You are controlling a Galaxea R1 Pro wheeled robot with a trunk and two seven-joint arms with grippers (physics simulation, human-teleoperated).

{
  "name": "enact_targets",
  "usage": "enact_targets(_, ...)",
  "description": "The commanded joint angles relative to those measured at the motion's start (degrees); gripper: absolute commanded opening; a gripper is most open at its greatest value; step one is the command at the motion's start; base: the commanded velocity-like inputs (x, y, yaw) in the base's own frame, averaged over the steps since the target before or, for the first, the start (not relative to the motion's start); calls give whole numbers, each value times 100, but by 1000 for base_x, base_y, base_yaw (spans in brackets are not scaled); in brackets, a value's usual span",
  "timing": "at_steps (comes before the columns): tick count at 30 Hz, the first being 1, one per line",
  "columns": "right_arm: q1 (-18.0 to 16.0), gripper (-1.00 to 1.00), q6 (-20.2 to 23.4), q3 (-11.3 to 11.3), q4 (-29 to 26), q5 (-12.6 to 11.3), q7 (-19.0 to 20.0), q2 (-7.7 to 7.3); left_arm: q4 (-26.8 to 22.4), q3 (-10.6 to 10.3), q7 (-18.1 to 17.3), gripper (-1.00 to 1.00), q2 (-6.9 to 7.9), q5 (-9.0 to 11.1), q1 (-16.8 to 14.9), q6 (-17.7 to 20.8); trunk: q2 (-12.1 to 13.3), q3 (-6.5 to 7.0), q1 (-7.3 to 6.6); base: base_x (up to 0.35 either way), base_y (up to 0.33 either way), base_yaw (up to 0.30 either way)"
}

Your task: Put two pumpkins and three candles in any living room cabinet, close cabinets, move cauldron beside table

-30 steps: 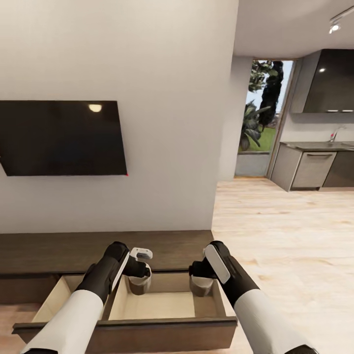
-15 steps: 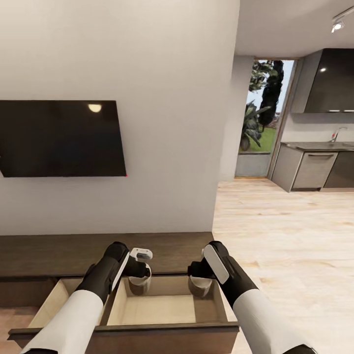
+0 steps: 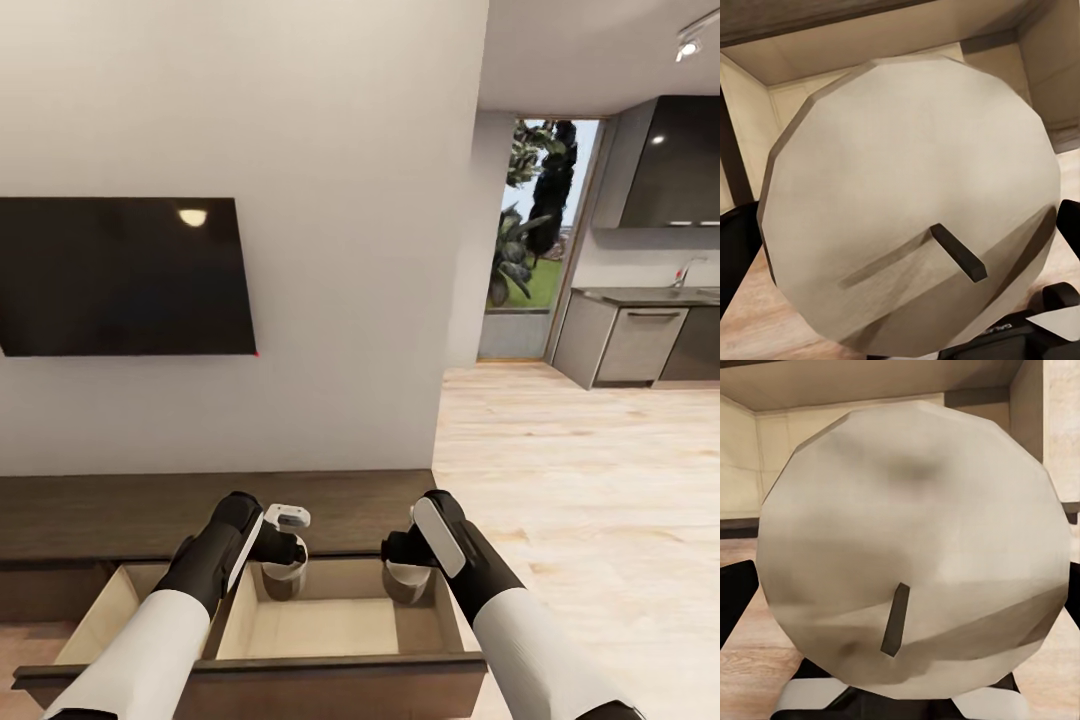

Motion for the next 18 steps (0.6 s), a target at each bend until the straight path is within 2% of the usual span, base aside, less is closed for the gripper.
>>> enact_targets(1, -5, -100, 8, 14, -5, -58, -59, -1, -6, -1, -50, -100, -1, -59, -3, 17, -47, -25, 23, 0, 0, 0)
enact_targets(18, 4, -100, -30, 131, -47, -67, -33, -3, 5, 6, -34, -100, -39, -35, -36, 17, -728, -331, 396, 0, 0, 0)
